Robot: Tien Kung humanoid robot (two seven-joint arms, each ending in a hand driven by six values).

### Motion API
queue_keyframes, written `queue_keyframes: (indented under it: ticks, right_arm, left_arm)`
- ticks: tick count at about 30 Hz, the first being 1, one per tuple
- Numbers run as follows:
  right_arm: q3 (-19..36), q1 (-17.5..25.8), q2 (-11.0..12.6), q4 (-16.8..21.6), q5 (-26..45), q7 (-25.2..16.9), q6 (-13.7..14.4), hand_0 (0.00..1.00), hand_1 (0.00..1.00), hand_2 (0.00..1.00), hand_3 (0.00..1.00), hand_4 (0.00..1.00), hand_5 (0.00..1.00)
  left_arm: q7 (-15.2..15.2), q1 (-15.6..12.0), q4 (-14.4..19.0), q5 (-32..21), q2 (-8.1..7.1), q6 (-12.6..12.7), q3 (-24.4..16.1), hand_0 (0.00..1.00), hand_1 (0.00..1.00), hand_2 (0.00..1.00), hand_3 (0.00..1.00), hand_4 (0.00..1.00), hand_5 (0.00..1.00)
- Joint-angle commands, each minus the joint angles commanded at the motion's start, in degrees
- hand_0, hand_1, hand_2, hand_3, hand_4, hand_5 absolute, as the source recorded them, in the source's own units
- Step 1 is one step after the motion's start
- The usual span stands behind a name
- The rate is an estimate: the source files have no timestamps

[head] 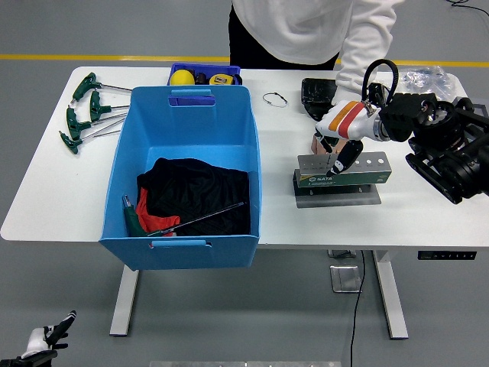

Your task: Lift tool from toolbox,place it in box,lift tool from toolbox,place it in box

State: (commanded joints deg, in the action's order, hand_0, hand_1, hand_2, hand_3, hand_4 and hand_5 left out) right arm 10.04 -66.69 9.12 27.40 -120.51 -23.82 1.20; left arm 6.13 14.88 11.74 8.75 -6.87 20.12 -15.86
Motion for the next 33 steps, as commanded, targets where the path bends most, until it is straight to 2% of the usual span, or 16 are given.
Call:
queue_keyframes:
  ticks: [4,5,10,11,22,33]
  right_arm:
    - [0.36,-0.06,-0.12,0.24,-0.97,-0.31,-0.45,0.544,0.415,0.487,0.396,0.998,0.606]
    - [0.46,-0.09,-0.14,0.31,-1.35,-0.41,-0.57,0.415,0.332,0.398,0.328,0.998,0.628]
    - [0.62,-0.09,-0.20,0.32,-2.79,-0.28,-0.60,0.415,0.332,0.398,0.328,0.998,0.628]
    - [0.61,-0.10,-0.20,0.31,-2.89,-0.24,-0.56,0.361,0.295,0.352,0.288,0.998,0.639]
    - [0.73,-0.14,0.30,0.40,-6.19,0.23,-0.58,0.333,0.284,0.341,0.267,0.998,0.641]
    - [1.21,-0.07,0.64,0.41,-8.82,0.86,-3.17,0.317,0.282,0.338,0.249,0.998,0.652]
  left_arm:
    - [-0.16,-0.13,0.00,0.44,-0.06,0.08,-0.22,0.736,0.651,0.724,0.711,0.763,0.708]
    - [-0.21,-0.17,0.01,0.56,-0.08,0.11,-0.29,0.736,0.647,0.721,0.708,0.761,0.705]
    - [-0.32,-0.31,0.05,0.83,-0.13,0.16,-0.42,0.736,0.647,0.721,0.708,0.761,0.705]
    - [-0.32,-0.32,0.05,0.85,-0.13,0.17,-0.44,0.730,0.644,0.721,0.707,0.760,0.703]
    - [-0.17,-0.26,0.08,0.38,-0.17,0.16,-0.08,0.729,0.643,0.719,0.707,0.760,0.703]
    - [-0.16,-0.45,0.06,0.12,-0.20,0.14,0.08,0.724,0.640,0.716,0.706,0.758,0.700]
